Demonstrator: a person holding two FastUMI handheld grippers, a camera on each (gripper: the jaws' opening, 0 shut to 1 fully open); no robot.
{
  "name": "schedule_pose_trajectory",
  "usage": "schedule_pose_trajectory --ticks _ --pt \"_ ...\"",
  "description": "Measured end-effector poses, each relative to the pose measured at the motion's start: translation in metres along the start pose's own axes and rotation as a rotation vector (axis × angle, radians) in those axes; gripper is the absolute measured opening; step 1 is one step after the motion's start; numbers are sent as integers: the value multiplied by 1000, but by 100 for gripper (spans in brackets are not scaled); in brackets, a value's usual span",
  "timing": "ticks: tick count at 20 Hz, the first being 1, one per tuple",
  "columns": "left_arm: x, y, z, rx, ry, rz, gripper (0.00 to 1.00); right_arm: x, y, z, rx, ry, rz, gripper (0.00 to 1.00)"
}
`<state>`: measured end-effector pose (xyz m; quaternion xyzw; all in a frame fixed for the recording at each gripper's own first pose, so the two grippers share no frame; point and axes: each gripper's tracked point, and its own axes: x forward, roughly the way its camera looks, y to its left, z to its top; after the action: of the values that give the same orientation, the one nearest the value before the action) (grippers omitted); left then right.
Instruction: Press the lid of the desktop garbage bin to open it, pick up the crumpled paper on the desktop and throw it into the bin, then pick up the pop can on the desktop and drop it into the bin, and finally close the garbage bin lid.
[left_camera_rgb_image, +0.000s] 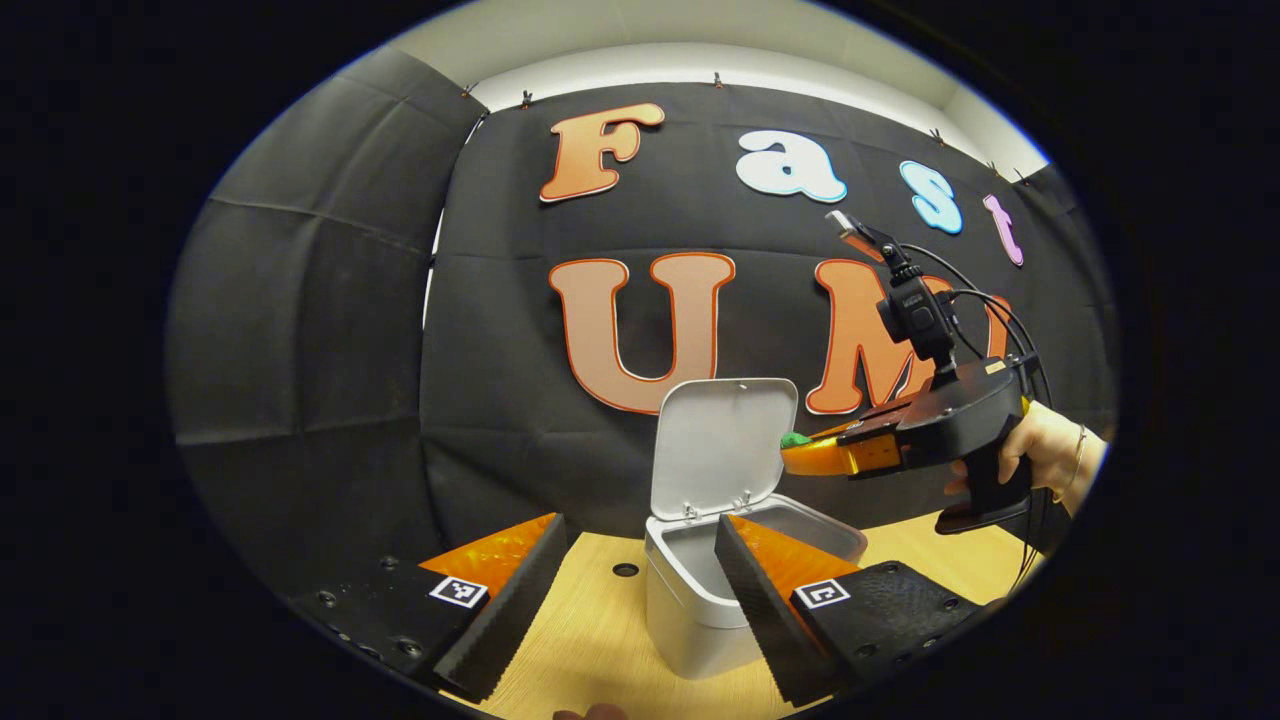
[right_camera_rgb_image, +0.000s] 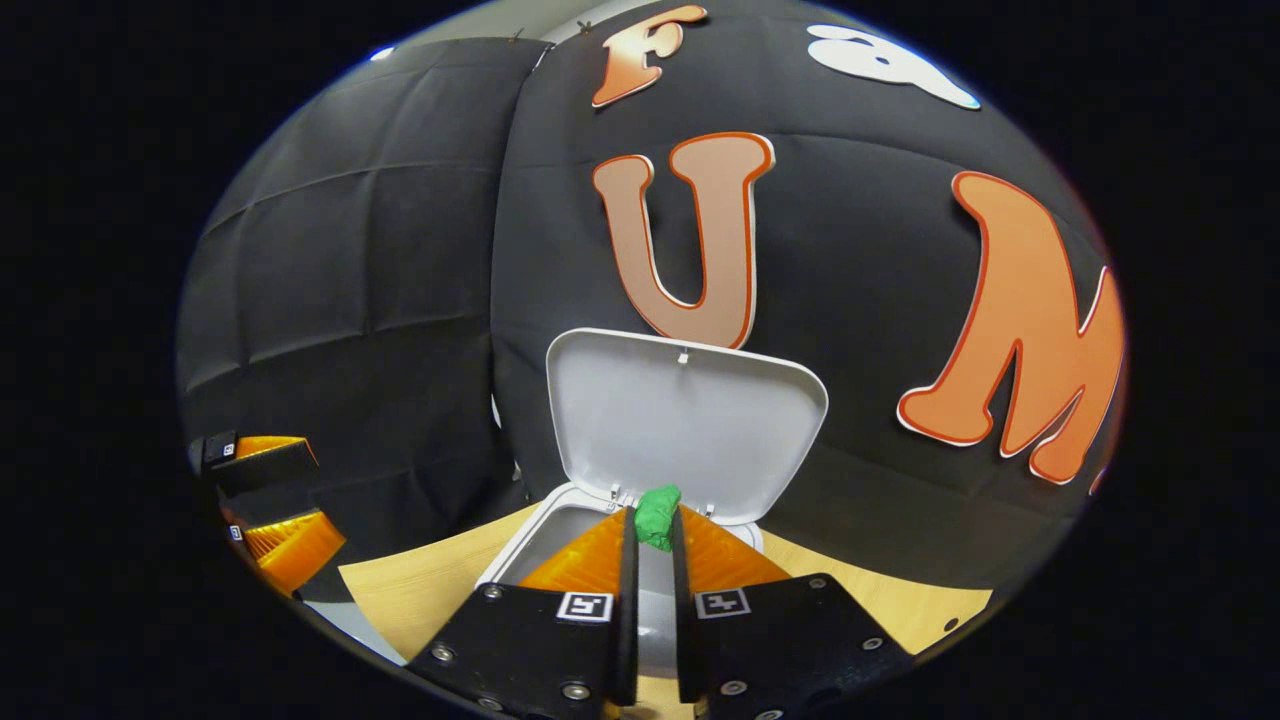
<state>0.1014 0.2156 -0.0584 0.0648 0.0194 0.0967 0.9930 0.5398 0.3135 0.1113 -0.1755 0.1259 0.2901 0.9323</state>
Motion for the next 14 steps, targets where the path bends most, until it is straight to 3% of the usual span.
schedule_pose_trajectory --ticks 4,5,8,9,10,11,14 --pt "4 1 -4 -7 7 1 95 14 -5 -11 15 36 -13 29" --pt "3 1 -6 -10 8 0 95 17 -8 -15 14 43 -23 26" --pt "5 3 -6 -12 8 9 95 21 -14 -17 30 45 -45 100" --pt "5 5 -7 -13 8 13 95 20 -16 -16 38 40 -49 95" --pt "5 6 -6 -13 7 16 95 19 -15 -15 43 33 -41 100" --pt "5 5 -6 -13 7 16 95 17 -16 -13 48 28 -41 95" --pt "4 1 -4 -19 0 5 96 8 -19 -6 58 8 -39 95"
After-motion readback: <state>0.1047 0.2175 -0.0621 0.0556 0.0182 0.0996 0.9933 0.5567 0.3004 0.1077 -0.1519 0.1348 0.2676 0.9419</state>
